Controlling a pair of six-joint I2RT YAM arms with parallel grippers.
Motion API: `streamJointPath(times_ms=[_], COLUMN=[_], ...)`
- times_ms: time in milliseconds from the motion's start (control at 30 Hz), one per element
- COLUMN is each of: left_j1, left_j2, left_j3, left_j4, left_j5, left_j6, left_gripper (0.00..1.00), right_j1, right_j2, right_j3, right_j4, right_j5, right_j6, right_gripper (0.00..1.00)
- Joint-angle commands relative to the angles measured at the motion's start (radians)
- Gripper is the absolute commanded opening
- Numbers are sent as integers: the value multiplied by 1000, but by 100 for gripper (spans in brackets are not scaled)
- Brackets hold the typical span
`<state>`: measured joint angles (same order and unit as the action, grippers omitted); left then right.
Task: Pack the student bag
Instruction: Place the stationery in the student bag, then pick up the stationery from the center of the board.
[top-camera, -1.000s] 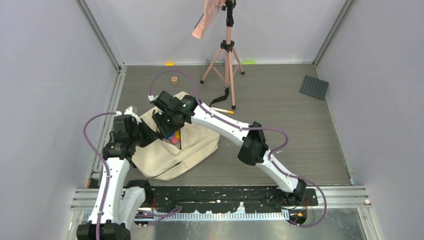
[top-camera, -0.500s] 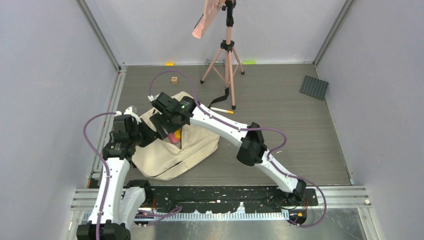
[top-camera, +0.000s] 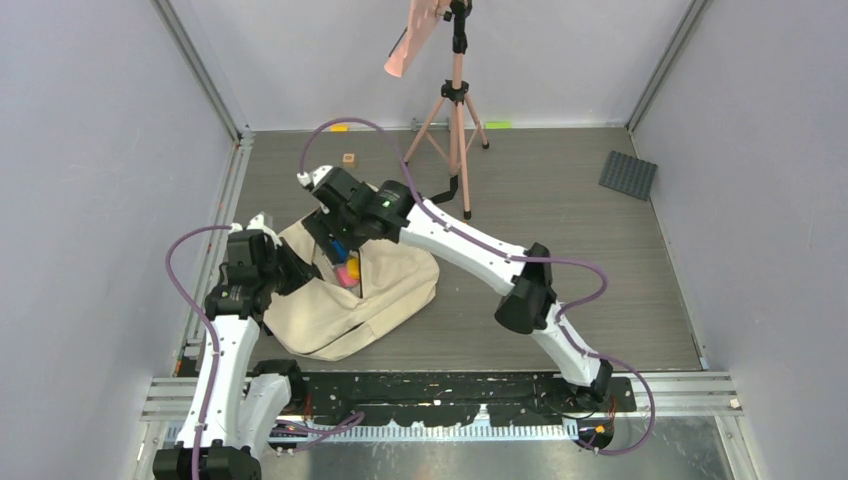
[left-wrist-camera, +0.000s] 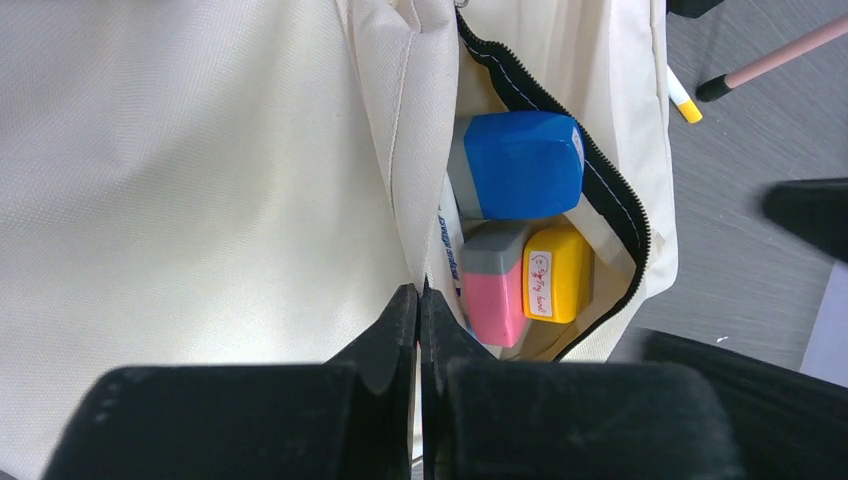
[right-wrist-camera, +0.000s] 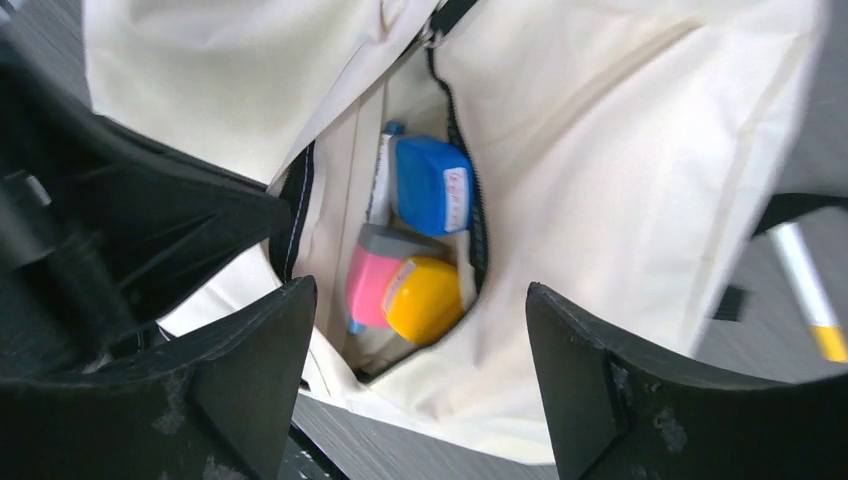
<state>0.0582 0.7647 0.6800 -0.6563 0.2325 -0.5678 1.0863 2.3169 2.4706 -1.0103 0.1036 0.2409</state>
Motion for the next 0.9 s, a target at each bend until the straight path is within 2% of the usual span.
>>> streamJointPath(times_ms=[0, 133, 200, 400, 533, 667, 867], left_j1=[1, 1, 1, 2, 1, 1, 2], left_j2=[-6, 5, 8, 3, -8, -14, -25], left_j3=[42, 51, 53, 50, 46, 45, 56], left_j4=[17, 18, 20, 19, 18, 17, -4], left_j5=[-43, -44, -43, -51, -59, -63, -79], left_j6=[12, 9, 6, -11, -28, -33, -29], left_gripper=[0, 0, 0, 0, 0, 0, 0], right_j1=[-5, -38, -88, -237, -327, -383, -434], right_j2=[-219, -289, -318, -417, -433, -392, -292], right_j3=[-53, -164, -236, -488, -666, -736, -733], right_j4=[68, 74, 79, 167, 234, 276, 322], right_j5=[133, 145, 134, 56, -11, -25, -62], right_j6=[-90, -150, -160, -187, -261, -352, -440], right_gripper=[83, 84, 78, 70, 64, 62, 61])
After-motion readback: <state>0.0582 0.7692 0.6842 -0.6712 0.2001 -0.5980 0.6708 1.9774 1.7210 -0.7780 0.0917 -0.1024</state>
